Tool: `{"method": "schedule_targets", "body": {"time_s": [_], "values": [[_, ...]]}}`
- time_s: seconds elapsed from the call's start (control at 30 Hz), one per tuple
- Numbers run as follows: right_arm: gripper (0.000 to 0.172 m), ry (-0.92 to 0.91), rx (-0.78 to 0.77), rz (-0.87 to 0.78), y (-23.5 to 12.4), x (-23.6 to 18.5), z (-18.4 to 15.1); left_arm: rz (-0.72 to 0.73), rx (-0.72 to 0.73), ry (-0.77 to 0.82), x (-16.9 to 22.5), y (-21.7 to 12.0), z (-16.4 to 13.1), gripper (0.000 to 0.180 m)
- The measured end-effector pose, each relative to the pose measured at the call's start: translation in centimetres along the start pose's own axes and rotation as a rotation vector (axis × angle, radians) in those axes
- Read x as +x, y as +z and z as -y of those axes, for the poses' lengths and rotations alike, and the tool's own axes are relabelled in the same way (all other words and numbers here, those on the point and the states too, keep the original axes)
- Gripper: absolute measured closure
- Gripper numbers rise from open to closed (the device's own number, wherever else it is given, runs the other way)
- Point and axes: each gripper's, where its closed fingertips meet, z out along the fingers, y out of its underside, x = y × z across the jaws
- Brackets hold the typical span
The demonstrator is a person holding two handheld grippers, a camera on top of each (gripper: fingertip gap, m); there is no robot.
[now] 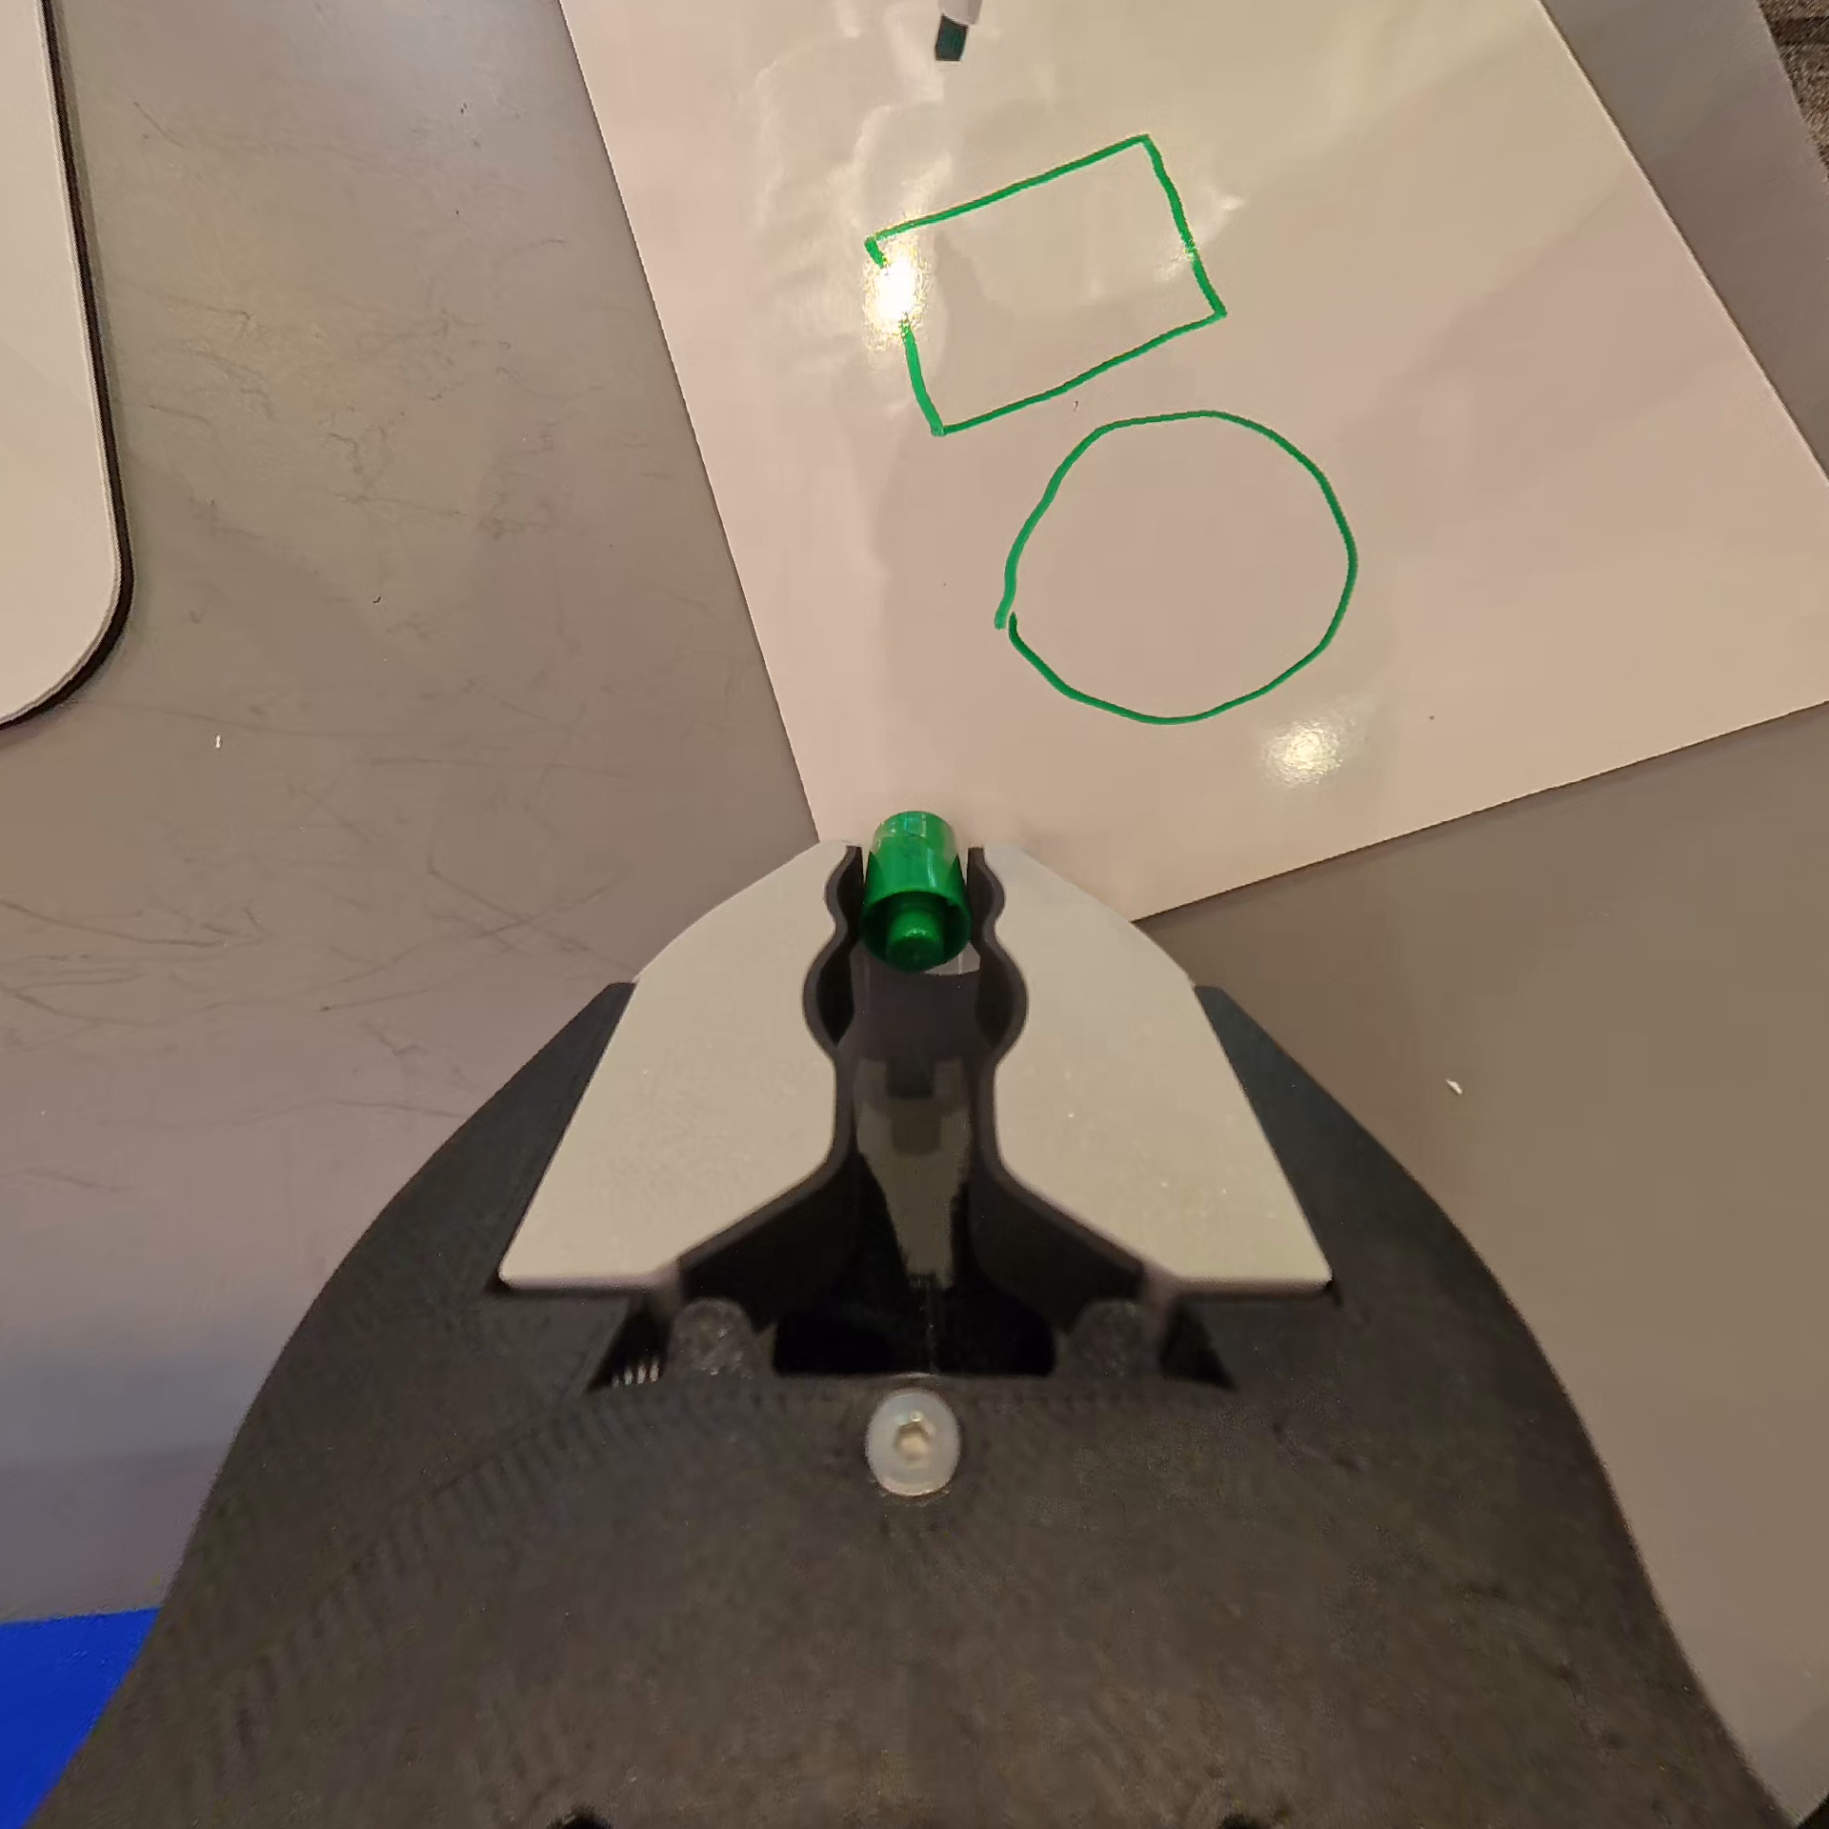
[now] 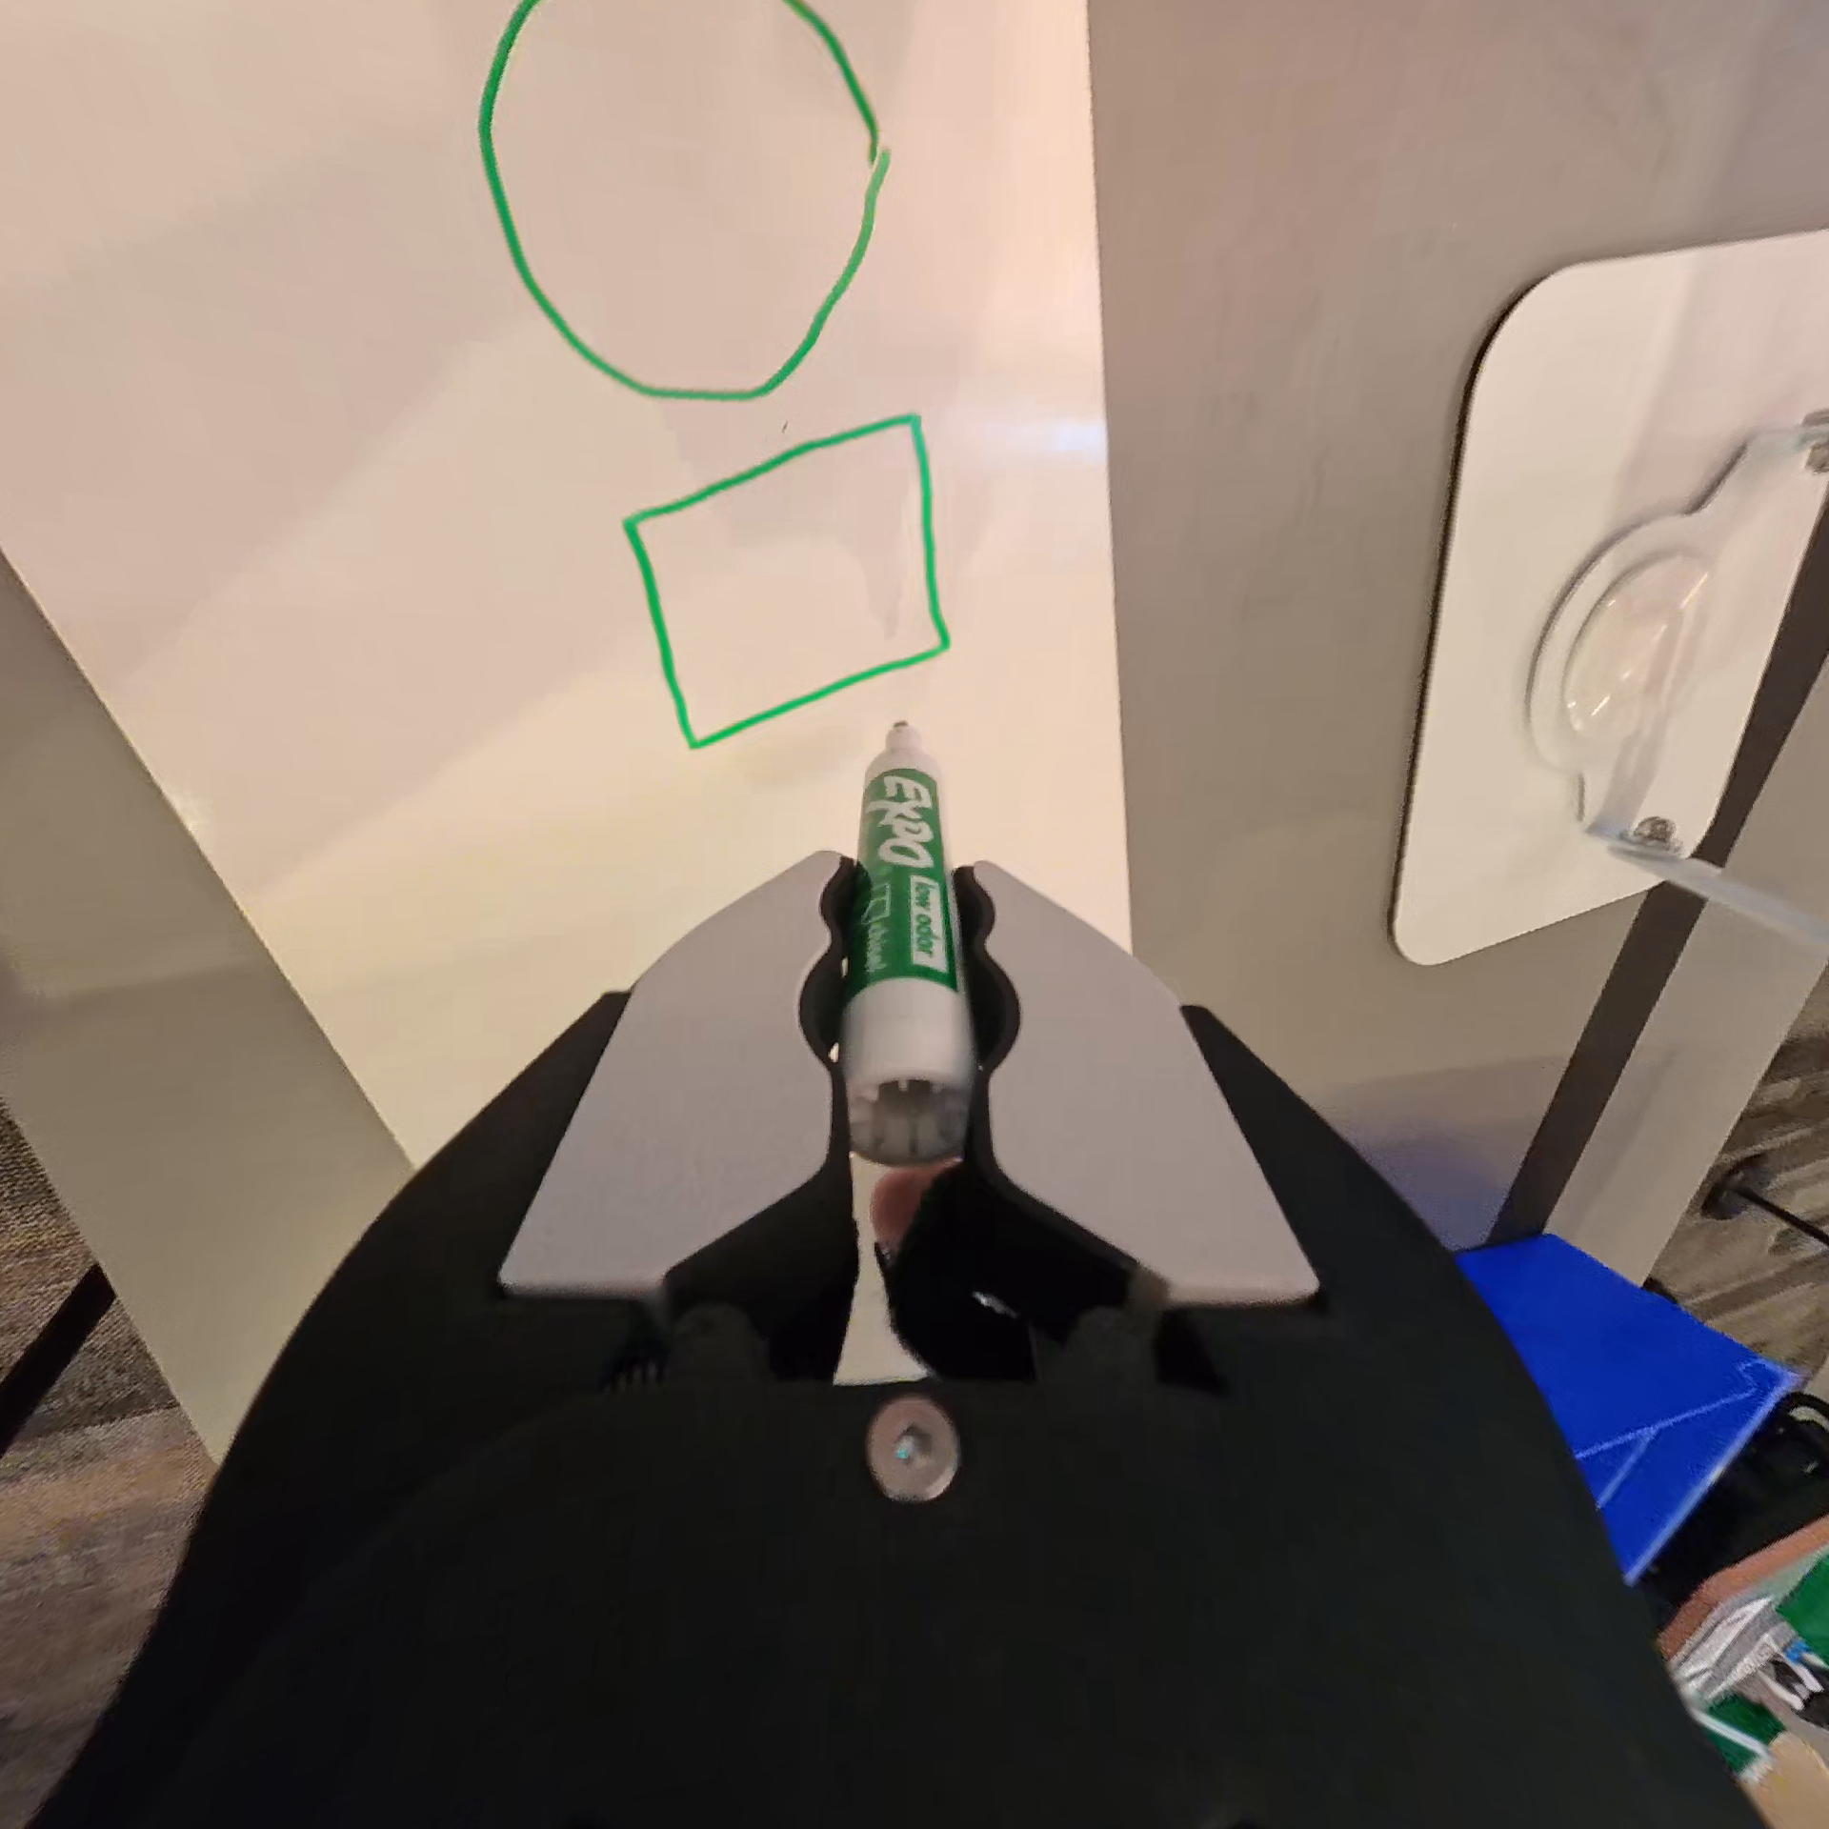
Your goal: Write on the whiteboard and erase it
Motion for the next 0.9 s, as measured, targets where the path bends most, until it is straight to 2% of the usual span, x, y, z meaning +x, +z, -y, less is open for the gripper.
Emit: {"method": "schedule_targets", "body": {"time_s": [0.13, 0.5, 0.9], "values": [[0.152, 0.005, -0.021, 0.017, 0.6, -0.8, -0.9, 0.000, 0.000, 0.000, 0.0, 0.0, 0.0, 0.160], [0.151, 0.004, -0.007, 0.049, 1.4, -1.4, -0.3, 0.000, 0.000, 0.000, 0.0, 0.0, 0.0, 0.160], [0.151, 0.066, -0.082, 0.026, 0.8, -0.8, -4.9, -0.002, 0.001, -0.002, 0.0, 0.0, 0.0, 0.160]]}}
